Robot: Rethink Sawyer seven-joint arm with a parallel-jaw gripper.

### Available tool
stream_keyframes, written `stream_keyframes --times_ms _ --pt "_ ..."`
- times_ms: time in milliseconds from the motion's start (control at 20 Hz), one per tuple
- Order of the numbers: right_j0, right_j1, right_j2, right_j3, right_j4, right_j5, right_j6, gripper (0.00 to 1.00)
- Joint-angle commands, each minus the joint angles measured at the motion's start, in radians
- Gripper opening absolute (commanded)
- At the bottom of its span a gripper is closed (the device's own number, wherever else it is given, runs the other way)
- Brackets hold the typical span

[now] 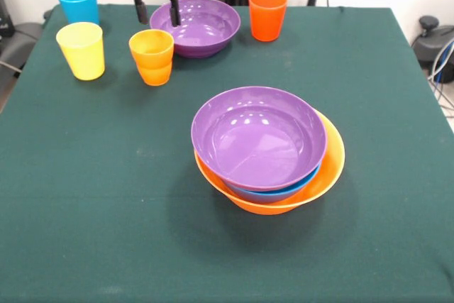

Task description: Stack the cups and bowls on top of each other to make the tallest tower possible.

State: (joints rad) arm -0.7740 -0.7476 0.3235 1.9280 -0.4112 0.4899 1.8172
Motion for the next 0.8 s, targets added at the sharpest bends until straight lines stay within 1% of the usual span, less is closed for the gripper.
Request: stream_keyframes --times_ms 50,100,350,450,500,650,800 --pt "0.003 0.004 0.07 0.025 -0.029 0.053 -0.068 1.0" --pt "0.009 0.005 0.071 0.008 -0.023 0.067 -0.068 1.0" --pt "0.011 -0.034 0.084 -0.005 0.004 0.128 -0.084 1.0" --pt "0.021 -0.01 0.078 -0.03 -0.004 0.126 -0.078 1.0" --pt "0.029 0.028 0.075 -0.071 -0.01 0.131 -0.078 1.0" --pt "0.044 0.105 0.067 -0.134 -0.028 0.108 -0.072 1.0" --pt "0.055 0.146 0.06 -0.169 -0.035 0.098 -0.067 1.0"
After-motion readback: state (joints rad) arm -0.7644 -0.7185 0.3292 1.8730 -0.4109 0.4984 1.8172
